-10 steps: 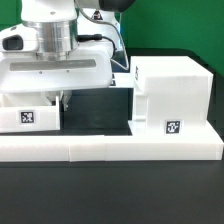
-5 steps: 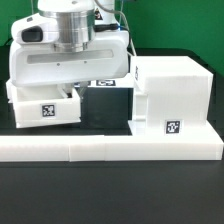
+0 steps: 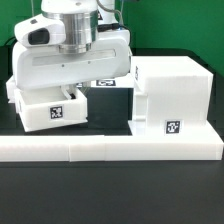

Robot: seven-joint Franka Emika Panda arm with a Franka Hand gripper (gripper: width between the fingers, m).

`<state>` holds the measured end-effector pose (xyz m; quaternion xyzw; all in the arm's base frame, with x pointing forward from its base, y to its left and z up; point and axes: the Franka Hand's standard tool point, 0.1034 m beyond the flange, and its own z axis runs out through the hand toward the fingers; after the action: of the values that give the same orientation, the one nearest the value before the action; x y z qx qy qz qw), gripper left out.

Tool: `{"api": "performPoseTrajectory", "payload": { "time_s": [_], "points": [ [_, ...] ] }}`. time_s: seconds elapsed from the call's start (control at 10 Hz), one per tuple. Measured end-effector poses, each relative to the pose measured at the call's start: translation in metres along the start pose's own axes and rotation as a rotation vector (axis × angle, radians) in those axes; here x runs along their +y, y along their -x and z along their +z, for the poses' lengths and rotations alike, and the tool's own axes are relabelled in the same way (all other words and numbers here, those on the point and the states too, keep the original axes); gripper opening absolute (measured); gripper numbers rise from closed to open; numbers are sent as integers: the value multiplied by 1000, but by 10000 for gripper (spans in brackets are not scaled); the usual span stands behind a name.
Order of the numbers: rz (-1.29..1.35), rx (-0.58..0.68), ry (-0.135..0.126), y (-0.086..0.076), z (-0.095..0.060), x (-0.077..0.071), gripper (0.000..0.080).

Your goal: Assemble drawer

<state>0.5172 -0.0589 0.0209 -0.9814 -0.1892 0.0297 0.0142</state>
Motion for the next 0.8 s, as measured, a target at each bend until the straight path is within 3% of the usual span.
{"api": "performPoseTrajectory", "payload": {
  "time_s": [0.4, 0.8],
  "points": [
    [-437, -11, 56, -15, 3, -15, 42],
    [-744, -28, 56, -11, 4, -9, 42]
  ]
}}
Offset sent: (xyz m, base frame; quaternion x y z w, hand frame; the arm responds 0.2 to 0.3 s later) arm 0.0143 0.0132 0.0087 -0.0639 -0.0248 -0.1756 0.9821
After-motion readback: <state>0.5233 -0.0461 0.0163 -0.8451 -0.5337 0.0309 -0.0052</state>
